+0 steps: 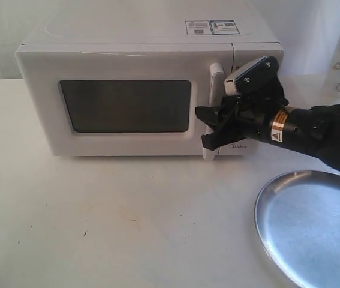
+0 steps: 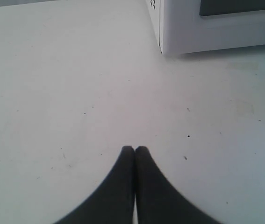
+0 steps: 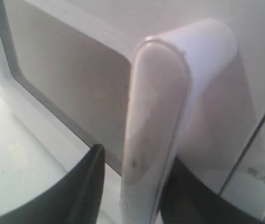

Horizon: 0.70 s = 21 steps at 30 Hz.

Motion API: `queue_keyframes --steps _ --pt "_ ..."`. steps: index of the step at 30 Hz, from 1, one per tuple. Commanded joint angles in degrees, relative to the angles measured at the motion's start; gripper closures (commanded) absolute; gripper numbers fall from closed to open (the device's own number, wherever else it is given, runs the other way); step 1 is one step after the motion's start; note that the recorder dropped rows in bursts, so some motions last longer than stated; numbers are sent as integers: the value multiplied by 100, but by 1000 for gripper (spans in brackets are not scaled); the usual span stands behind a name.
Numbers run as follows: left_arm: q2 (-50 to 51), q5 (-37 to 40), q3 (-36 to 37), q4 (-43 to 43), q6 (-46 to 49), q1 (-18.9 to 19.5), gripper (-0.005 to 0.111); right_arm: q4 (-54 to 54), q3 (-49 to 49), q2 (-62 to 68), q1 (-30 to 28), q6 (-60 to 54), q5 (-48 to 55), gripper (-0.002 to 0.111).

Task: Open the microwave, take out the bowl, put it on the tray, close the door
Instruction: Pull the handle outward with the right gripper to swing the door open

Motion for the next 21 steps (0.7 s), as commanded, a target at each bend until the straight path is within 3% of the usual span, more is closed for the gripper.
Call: queue_keyframes --steps 1,9,12,16,21 --pt "-12 9 -16 -67 0 -27 107 -61 -9 -138 82 -211 -706 73" --pt "-12 9 -16 -67 0 -27 107 497 -9 -558 82 -316 -787 74" --pt "-12 9 -16 -67 0 -27 107 472 -30 -558 82 -316 -829 84" --pt "-12 9 -16 -67 0 -27 107 451 -30 -558 82 -316 -1171 108" --pt "-12 9 -16 -67 0 -27 107 -60 -30 -558 82 -316 -1355 108"
